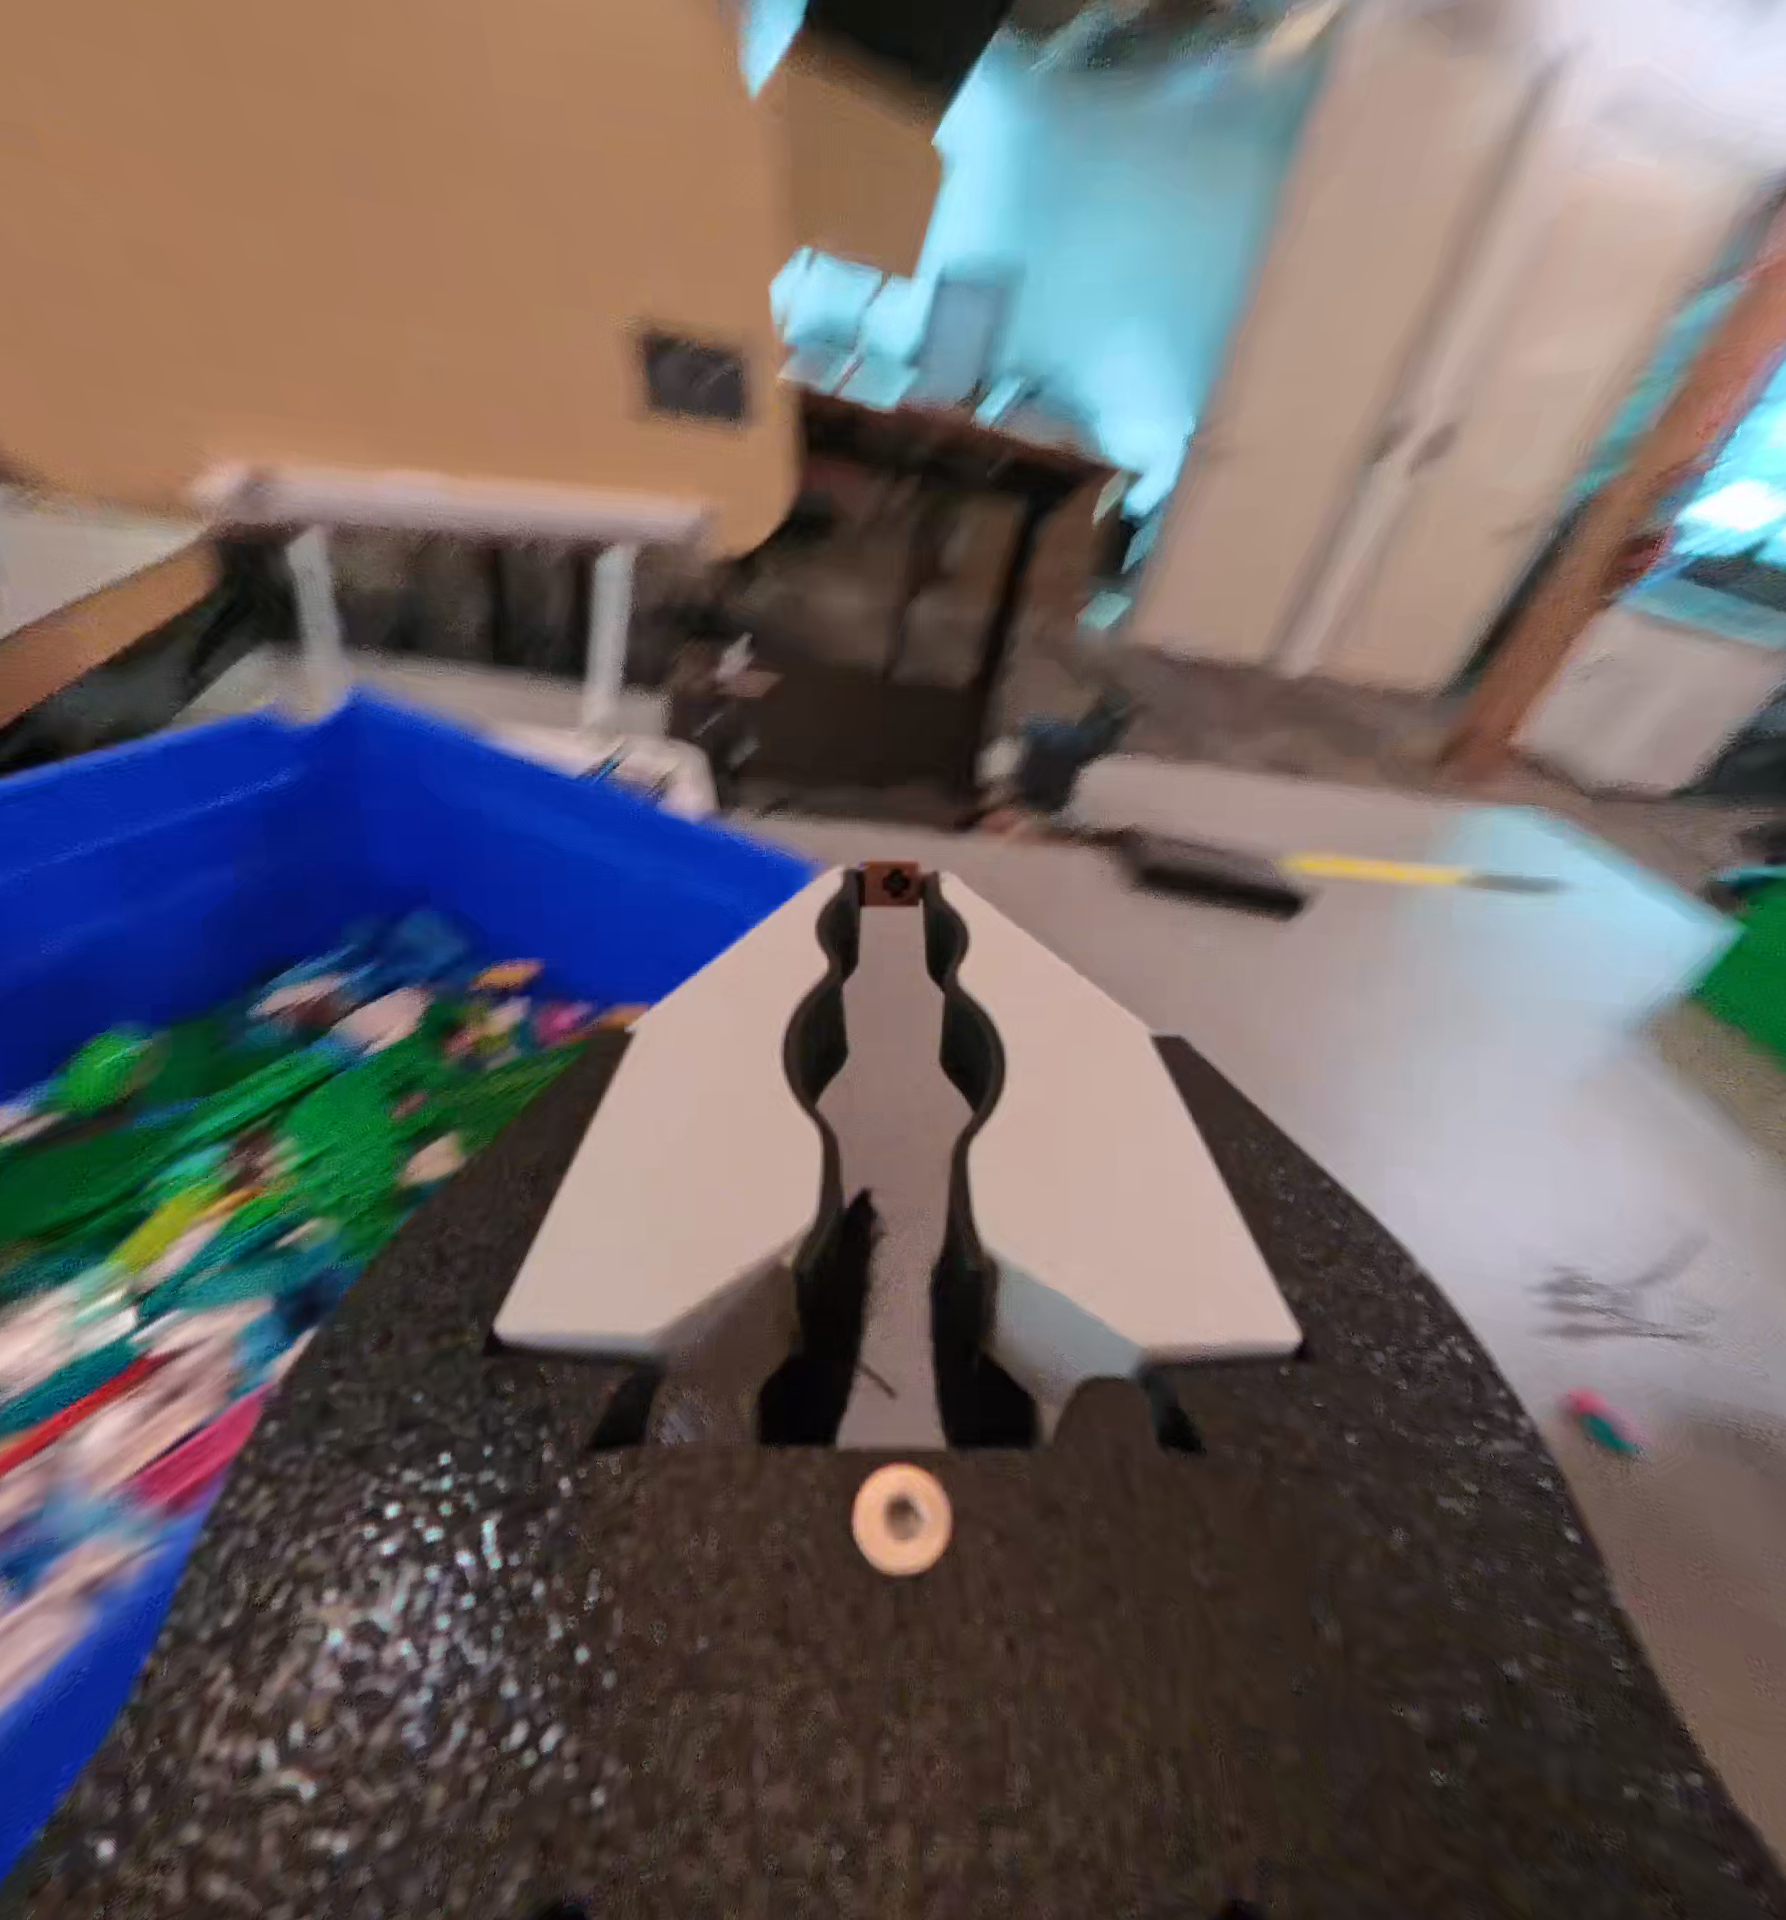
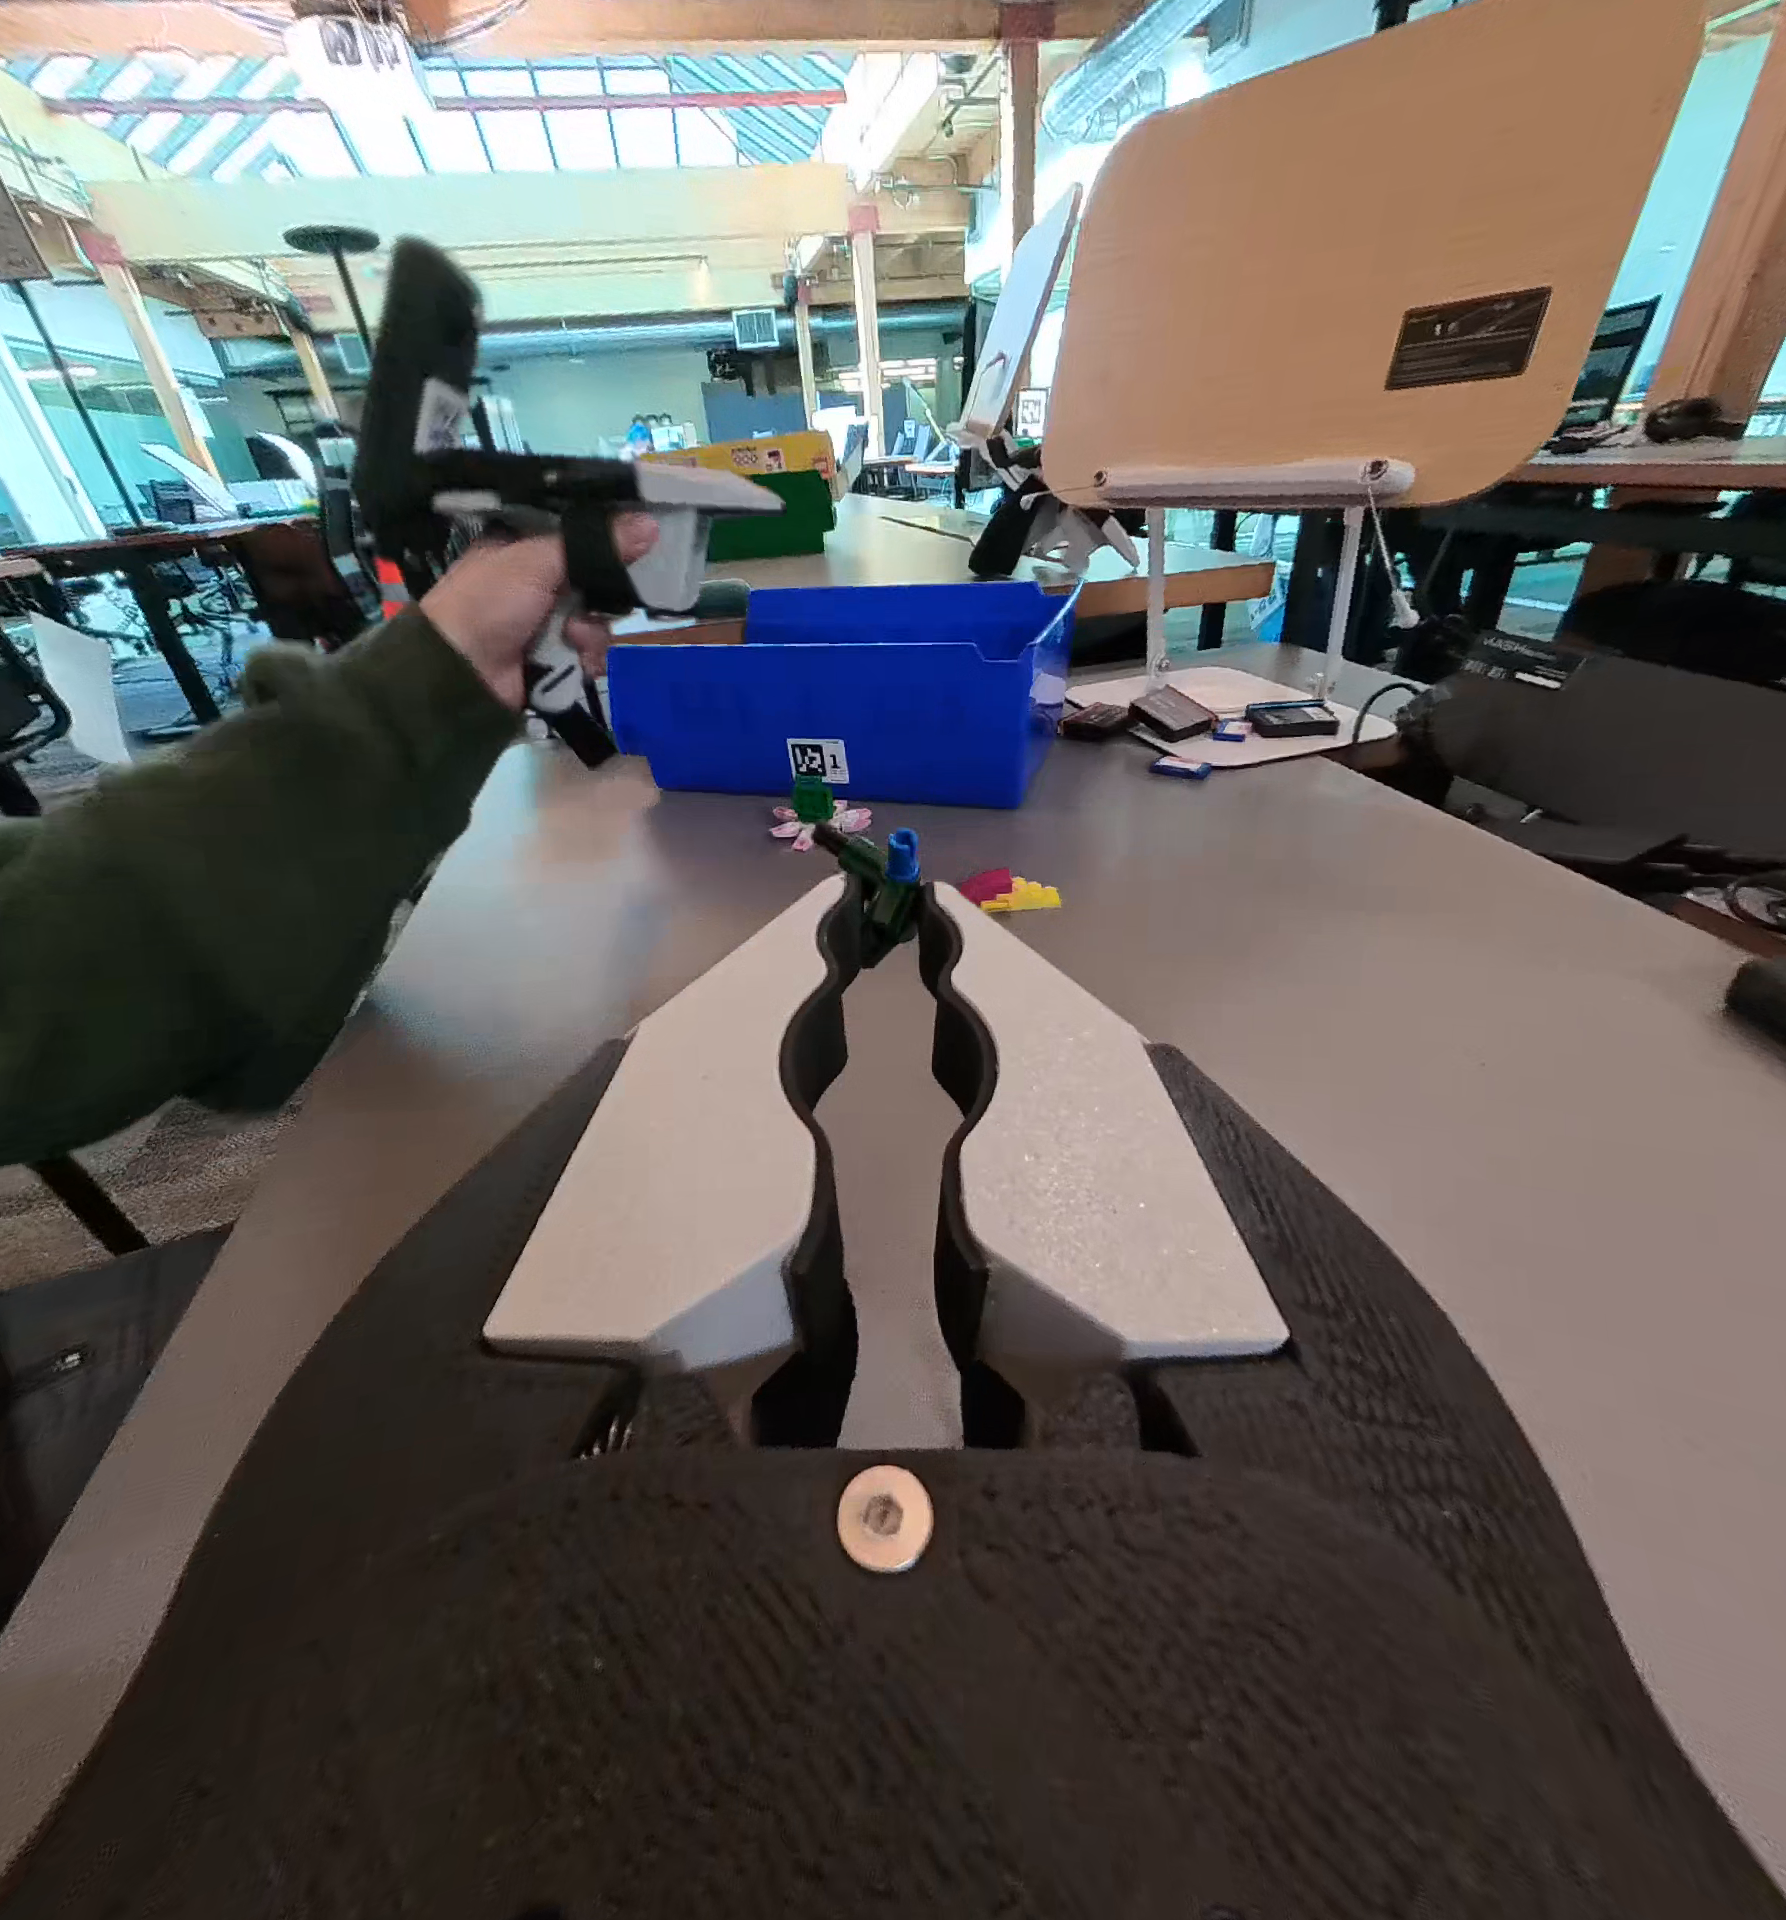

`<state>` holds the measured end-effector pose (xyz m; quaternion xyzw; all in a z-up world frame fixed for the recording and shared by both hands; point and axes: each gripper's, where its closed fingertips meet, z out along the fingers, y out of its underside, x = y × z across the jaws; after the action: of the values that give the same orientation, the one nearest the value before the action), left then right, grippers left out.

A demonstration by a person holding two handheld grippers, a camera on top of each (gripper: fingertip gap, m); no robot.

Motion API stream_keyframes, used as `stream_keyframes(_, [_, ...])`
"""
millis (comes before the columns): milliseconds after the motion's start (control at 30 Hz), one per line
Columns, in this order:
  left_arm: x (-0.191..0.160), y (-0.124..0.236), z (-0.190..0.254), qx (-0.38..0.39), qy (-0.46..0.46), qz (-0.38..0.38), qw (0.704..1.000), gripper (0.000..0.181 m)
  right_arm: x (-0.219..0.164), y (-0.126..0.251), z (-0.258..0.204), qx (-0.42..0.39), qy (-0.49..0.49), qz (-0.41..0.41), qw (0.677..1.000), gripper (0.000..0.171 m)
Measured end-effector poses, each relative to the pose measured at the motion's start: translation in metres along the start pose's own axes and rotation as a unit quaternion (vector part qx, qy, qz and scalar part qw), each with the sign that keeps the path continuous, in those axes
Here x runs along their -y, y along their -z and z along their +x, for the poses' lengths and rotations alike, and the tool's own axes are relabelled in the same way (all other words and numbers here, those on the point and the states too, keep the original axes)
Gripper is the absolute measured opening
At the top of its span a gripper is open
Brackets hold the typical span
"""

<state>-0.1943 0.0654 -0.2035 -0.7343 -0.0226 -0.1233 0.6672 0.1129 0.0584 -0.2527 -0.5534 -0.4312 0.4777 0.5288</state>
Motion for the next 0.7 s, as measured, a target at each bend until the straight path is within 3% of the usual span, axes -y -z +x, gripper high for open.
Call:
stream_keyframes(100, [-0.006, -0.017, -0.055, 0.064, -0.017, -0.101, 0.993, 0.012, 0.0, -0.006, -0.003, 0.0, -0.009, 0.004, 1.0, 0.008])
stream_keyframes(167, [-0.008, -0.026, -0.082, 0.101, -0.02, -0.136, 0.985, 0.073, -0.001, -0.008, -0.003, -0.004, -0.012, 0.004, 1.0, 0.008])
stream_keyframes(200, [-0.017, -0.028, -0.086, 0.098, -0.025, -0.178, 0.979, 0.087, -0.001, -0.009, -0.002, -0.008, -0.013, 0.005, 1.0, 0.008])
stream_keyframes(267, [-0.029, -0.029, -0.095, 0.115, -0.044, -0.239, 0.963, 0.094, -0.003, -0.01, 0.001, -0.022, -0.015, 0.003, 1.0, 0.008])
stream_keyframes(367, [-0.029, -0.023, -0.114, 0.187, -0.113, -0.266, 0.939, 0.083, -0.005, -0.01, 0.006, -0.044, -0.011, 0.001, 0.999, 0.008])
stream_keyframes(433, [-0.029, -0.02, -0.12, 0.209, -0.146, -0.276, 0.927, 0.054, -0.006, -0.01, 0.009, -0.055, -0.006, -0.001, 0.998, 0.008])
stream_keyframes(533, [-0.033, -0.023, -0.112, 0.172, -0.147, -0.274, 0.935, 0.011, -0.008, -0.01, 0.009, -0.06, 0.0, -0.008, 0.998, 0.008])
stream_keyframes(600, [-0.029, -0.022, -0.118, 0.183, -0.144, -0.256, 0.938, 0.011, -0.008, -0.011, 0.006, -0.054, 0.001, -0.008, 0.999, 0.008])
stream_keyframes(667, [-0.014, -0.018, -0.132, 0.232, -0.176, -0.214, 0.932, 0.029, -0.007, -0.013, 0.003, -0.049, 0.003, -0.007, 0.999, 0.008])
stream_keyframes(700, [-0.015, -0.018, -0.128, 0.221, -0.183, -0.215, 0.934, 0.037, -0.007, -0.013, 0.002, -0.045, 0.005, -0.007, 0.999, 0.008])
